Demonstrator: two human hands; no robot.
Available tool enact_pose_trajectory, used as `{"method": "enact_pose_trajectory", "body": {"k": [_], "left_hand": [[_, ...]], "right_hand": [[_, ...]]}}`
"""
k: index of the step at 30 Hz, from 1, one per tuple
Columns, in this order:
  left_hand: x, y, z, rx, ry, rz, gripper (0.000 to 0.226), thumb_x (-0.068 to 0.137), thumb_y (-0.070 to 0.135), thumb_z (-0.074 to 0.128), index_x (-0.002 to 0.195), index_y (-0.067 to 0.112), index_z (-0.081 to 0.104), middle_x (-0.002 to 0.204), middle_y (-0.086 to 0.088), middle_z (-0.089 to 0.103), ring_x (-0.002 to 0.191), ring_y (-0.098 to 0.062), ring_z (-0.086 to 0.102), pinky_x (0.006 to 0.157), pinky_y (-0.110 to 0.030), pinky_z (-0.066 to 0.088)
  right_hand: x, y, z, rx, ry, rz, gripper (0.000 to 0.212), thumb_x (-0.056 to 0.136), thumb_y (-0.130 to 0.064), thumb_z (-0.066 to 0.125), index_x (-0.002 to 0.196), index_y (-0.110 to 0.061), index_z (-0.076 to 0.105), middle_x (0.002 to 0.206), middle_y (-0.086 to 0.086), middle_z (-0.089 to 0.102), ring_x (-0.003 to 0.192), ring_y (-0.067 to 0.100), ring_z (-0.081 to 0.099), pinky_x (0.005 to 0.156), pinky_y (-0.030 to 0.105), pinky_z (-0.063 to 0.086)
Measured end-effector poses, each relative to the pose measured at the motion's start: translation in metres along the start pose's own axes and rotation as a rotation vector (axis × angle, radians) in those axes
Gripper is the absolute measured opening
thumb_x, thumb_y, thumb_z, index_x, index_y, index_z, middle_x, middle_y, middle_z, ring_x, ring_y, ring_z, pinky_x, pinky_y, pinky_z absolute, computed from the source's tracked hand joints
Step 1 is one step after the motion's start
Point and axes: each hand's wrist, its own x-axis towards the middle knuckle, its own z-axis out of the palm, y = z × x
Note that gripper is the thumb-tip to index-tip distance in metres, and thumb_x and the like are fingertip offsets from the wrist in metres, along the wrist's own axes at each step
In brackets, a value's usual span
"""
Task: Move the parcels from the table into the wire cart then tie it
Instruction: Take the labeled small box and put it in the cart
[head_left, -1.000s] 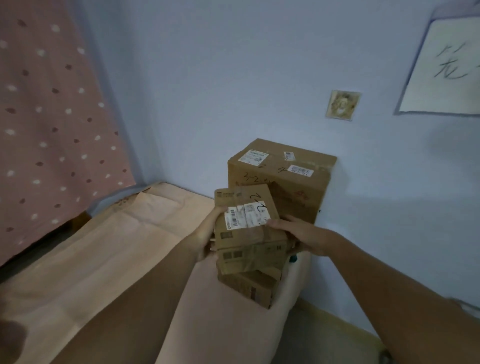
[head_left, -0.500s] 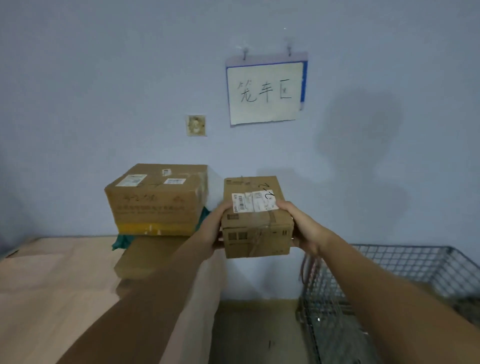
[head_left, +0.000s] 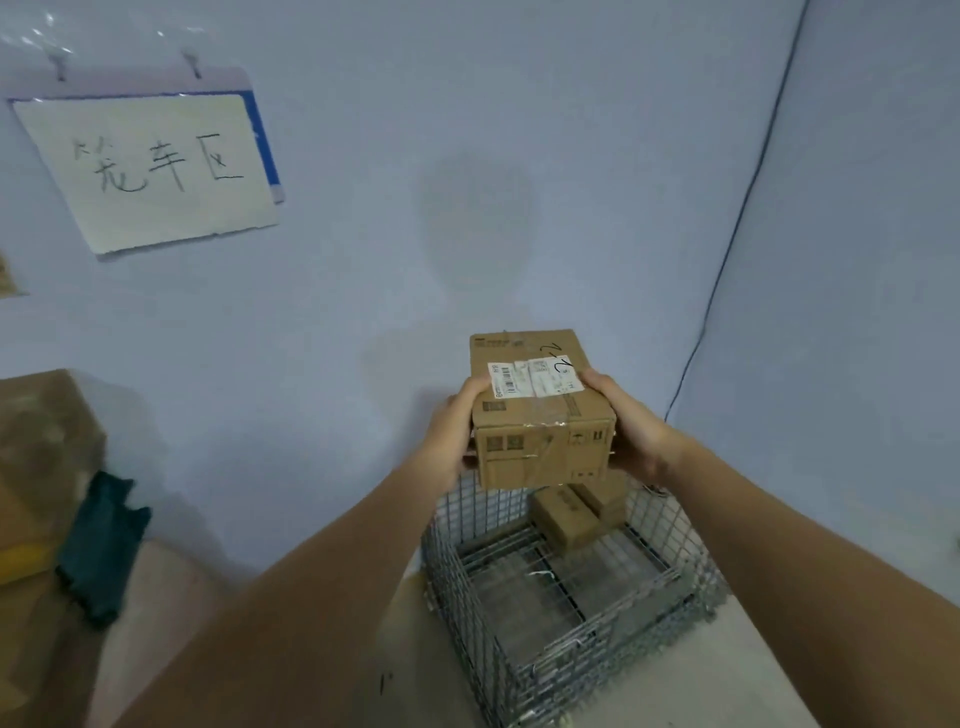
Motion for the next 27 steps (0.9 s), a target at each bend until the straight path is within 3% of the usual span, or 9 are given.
{"method": "enact_pose_trajectory", "body": {"k": [5, 7, 11, 15, 18, 23, 27], "left_hand": [[0.06, -0.005, 0.082, 0.035, -0.14, -0.06, 0.059, 0.072, 0.077, 0.058, 0.1, 0.028, 0.078, 0.098, -0.003, 0.079, 0.092, -0.025, 0.075, 0.069, -0.036, 0.056], [0.079, -0.008, 0.112, 0.036, -0.183, -0.082, 0.057, 0.074, 0.076, 0.058, 0.098, 0.028, 0.079, 0.097, -0.004, 0.079, 0.092, -0.026, 0.074, 0.072, -0.037, 0.055], [0.113, -0.019, 0.175, 0.092, -0.285, -0.123, 0.053, 0.079, 0.076, 0.053, 0.093, 0.032, 0.08, 0.098, -0.003, 0.079, 0.101, -0.028, 0.07, 0.086, -0.045, 0.053], [0.145, -0.026, 0.236, 0.134, -0.361, -0.174, 0.056, 0.082, 0.076, 0.052, 0.098, 0.03, 0.079, 0.097, -0.005, 0.079, 0.099, -0.027, 0.072, 0.08, -0.043, 0.056], [0.174, -0.027, 0.276, 0.129, -0.358, -0.186, 0.06, 0.083, 0.074, 0.054, 0.111, 0.025, 0.074, 0.105, -0.008, 0.078, 0.101, -0.027, 0.072, 0.082, -0.044, 0.059], [0.216, -0.031, 0.326, 0.035, -0.309, -0.206, 0.053, 0.088, 0.064, 0.057, 0.114, 0.021, 0.071, 0.108, -0.011, 0.076, 0.102, -0.028, 0.071, 0.087, -0.046, 0.058], [0.251, -0.04, 0.34, -0.025, -0.25, -0.233, 0.049, 0.093, 0.058, 0.055, 0.113, 0.016, 0.069, 0.089, -0.006, 0.077, 0.092, -0.026, 0.072, 0.093, -0.048, 0.056]], "right_hand": [[0.004, 0.006, -0.084, 0.036, 0.187, 0.053, 0.071, 0.069, -0.085, 0.062, 0.12, -0.036, 0.07, 0.11, 0.01, 0.078, 0.107, 0.031, 0.072, 0.076, 0.042, 0.061], [0.003, 0.011, -0.116, 0.03, 0.231, 0.059, 0.071, 0.067, -0.083, 0.065, 0.116, -0.032, 0.072, 0.105, 0.008, 0.079, 0.103, 0.029, 0.073, 0.075, 0.041, 0.06], [0.003, 0.028, -0.179, 0.045, 0.297, 0.079, 0.064, 0.068, -0.078, 0.068, 0.106, -0.027, 0.076, 0.094, 0.005, 0.08, 0.101, 0.029, 0.073, 0.085, 0.044, 0.058], [0.011, 0.038, -0.241, 0.047, 0.367, 0.1, 0.057, 0.07, -0.078, 0.064, 0.094, -0.03, 0.081, 0.092, 0.004, 0.08, 0.098, 0.029, 0.073, 0.081, 0.041, 0.058], [0.026, 0.034, -0.286, 0.019, 0.364, 0.108, 0.053, 0.071, -0.078, 0.062, 0.09, -0.033, 0.082, 0.092, 0.003, 0.08, 0.096, 0.028, 0.074, 0.081, 0.04, 0.059], [0.066, 0.025, -0.347, -0.017, 0.318, 0.109, 0.053, 0.075, -0.077, 0.059, 0.091, -0.032, 0.082, 0.088, 0.001, 0.079, 0.097, 0.028, 0.072, 0.087, 0.043, 0.059], [0.116, 0.026, -0.371, -0.035, 0.266, 0.136, 0.058, 0.078, -0.076, 0.057, 0.104, -0.028, 0.079, 0.088, 0.002, 0.079, 0.098, 0.028, 0.071, 0.086, 0.042, 0.058]]}}
